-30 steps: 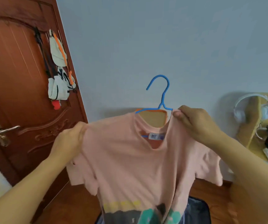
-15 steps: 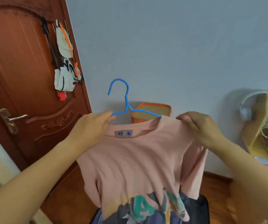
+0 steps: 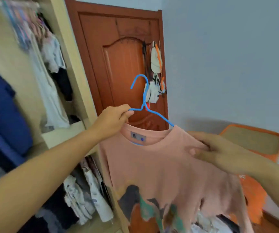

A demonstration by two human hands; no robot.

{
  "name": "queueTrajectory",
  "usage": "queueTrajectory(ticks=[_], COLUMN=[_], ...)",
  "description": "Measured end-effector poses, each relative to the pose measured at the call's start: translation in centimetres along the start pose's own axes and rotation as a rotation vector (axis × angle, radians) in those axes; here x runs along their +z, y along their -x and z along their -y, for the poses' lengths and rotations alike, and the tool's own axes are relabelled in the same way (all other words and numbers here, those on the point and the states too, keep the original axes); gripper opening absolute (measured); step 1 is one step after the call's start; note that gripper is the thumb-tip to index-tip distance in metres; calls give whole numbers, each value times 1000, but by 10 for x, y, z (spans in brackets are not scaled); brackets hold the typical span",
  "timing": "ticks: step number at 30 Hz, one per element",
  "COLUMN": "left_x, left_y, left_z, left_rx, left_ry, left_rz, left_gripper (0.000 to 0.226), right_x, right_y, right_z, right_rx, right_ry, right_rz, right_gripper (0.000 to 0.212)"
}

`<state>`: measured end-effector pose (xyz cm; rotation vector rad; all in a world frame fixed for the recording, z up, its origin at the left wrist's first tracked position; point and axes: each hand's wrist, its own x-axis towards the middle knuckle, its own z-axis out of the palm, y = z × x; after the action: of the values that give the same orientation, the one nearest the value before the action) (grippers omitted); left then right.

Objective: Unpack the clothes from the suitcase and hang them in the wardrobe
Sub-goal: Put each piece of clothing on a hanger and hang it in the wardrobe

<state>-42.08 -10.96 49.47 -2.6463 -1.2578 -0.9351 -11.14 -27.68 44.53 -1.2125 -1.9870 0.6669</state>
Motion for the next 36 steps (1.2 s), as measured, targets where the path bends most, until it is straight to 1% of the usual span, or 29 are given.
queueTrajectory(ticks=[1, 2, 3, 5, 6, 7, 8, 10, 11, 12, 13, 14, 15, 17, 20, 21, 22, 25, 27, 30, 32, 33, 36], left_x=[-19, -39, -61, -103, -122, -140, -156, -191, -210, -231, -253, -276, -299, -344, -396, -412, -427, -472, -492, -508, -515, -518, -525], left_y=[-4, -8, -11, -14, -15, -15, -15, -13, -9, -2, 8, 23, 40, 79, 133, 145, 154, 178, 200, 227, 226, 220, 203], left_z=[14, 27, 40, 67, 81, 97, 114, 150, 171, 193, 216, 239, 267, 323, 398, 418, 435, 480, 505, 537, 546, 548, 549], left_rx=[-29, -62, -101, -163, -189, -216, -240, -269, -273, -279, -296, -314, -324, -333, -384, -418, -450, -473, -524, -605, -592, -576, -592], left_ry=[9, 23, 38, 41, 15, -26, -71, -141, -161, -195, -251, -308, -367, -478, -526, -544, -598, -887, -1003, -1039, -1088, -1080, -995], left_rz=[-21, -48, -84, -164, -195, -214, -221, -237, -235, -228, -210, -200, -213, -293, -476, -514, -536, -565, -609, -723, -742, -766, -929], left_gripper=[32, 32, 31, 31, 31, 32, 33, 33, 30, 33, 46, 57, 61, 60, 54, 53, 53, 58, 61, 73, 79, 81, 80], right_x=[4, 7, 10, 21, 31, 44, 58, 86, 99, 112, 123, 135, 148, 176, 220, 231, 240, 256, 263, 282, 299, 308, 327], right_y=[-19, -36, -55, -92, -110, -130, -147, -182, -200, -218, -236, -254, -273, -312, -371, -391, -410, -468, -507, -566, -607, -625, -681], right_z=[21, 42, 62, 105, 124, 139, 157, 185, 198, 214, 228, 241, 254, 279, 313, 324, 335, 373, 401, 436, 448, 453, 476], right_rx=[-37, -74, -102, -131, -126, -123, -120, -137, -138, -133, -140, -160, -184, -204, -213, -217, -222, -248, -277, -291, -278, -261, -260], right_ry=[-68, -138, -189, -244, -284, -310, -317, -334, -378, -429, -445, -426, -401, -396, -427, -418, -398, -251, -142, -84, -63, -72, -83], right_rz=[18, 49, 97, 200, 226, 227, 187, 101, 90, 94, 95, 81, 61, 4, -54, -69, -85, -136, -174, -181, -193, -200, -231], right_gripper=[57, 65, 66, 56, 50, 48, 50, 59, 63, 65, 66, 67, 69, 73, 80, 82, 83, 85, 85, 85, 85, 86, 86])
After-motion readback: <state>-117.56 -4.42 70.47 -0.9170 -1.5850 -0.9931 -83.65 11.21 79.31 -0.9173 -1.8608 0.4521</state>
